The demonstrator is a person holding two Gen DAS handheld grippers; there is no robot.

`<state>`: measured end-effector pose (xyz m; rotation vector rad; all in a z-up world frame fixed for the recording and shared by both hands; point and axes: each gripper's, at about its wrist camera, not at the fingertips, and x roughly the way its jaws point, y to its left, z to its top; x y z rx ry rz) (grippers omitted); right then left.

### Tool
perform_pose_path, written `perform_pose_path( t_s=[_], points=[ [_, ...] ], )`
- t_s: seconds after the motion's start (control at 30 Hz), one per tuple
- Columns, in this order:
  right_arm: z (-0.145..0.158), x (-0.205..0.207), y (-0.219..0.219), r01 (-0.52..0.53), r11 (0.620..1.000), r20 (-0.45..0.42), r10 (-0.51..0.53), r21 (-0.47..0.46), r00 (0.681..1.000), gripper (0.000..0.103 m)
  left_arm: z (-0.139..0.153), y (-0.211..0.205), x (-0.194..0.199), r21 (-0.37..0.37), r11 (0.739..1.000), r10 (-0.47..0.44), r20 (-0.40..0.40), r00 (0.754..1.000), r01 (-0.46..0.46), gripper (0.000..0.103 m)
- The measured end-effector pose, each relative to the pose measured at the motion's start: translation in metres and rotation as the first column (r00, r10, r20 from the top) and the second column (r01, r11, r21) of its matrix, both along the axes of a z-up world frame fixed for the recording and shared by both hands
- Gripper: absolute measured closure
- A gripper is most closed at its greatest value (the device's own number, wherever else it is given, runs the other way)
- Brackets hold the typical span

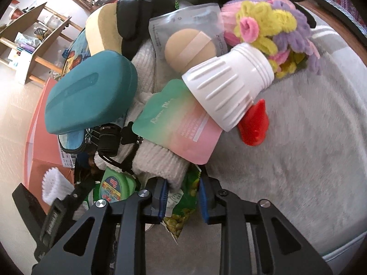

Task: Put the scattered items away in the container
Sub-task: 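Drop the foam net into the orange box while right gripper grasps a green pea snack bag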

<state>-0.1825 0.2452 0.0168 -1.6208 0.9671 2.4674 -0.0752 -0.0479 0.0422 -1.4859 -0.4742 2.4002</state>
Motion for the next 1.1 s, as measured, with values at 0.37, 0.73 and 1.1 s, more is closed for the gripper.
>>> perform_pose_path(
  t_s=[0.37, 0.73, 1.1],
  points=[
    [0.013, 0.014, -0.006, 0.029, 0.999, -0.018, -0.03, -0.033, 0.999, 0.082, 0.004, -0.027, -0.006, 0.083, 0.996, 0.031, 0.035, 0.999, -0.034, 0.098],
    [0.067, 0.073, -0.023, 0.018, 0.996, -0.143, -0.03, -0.084, 0.989, 0.094, 0.051, -0.025, 0.028, 0.096, 0.988, -0.117, -0.076, 0.99, 0.124, 0.1],
    [0.138, 0.157, -0.033, -0.005, 0.979, -0.386, -0.076, -0.203, 0.92, 0.098, 0.096, -0.039, 0.067, 0.112, 0.972, -0.189, -0.134, 0.973, 0.205, 0.1]
  ],
)
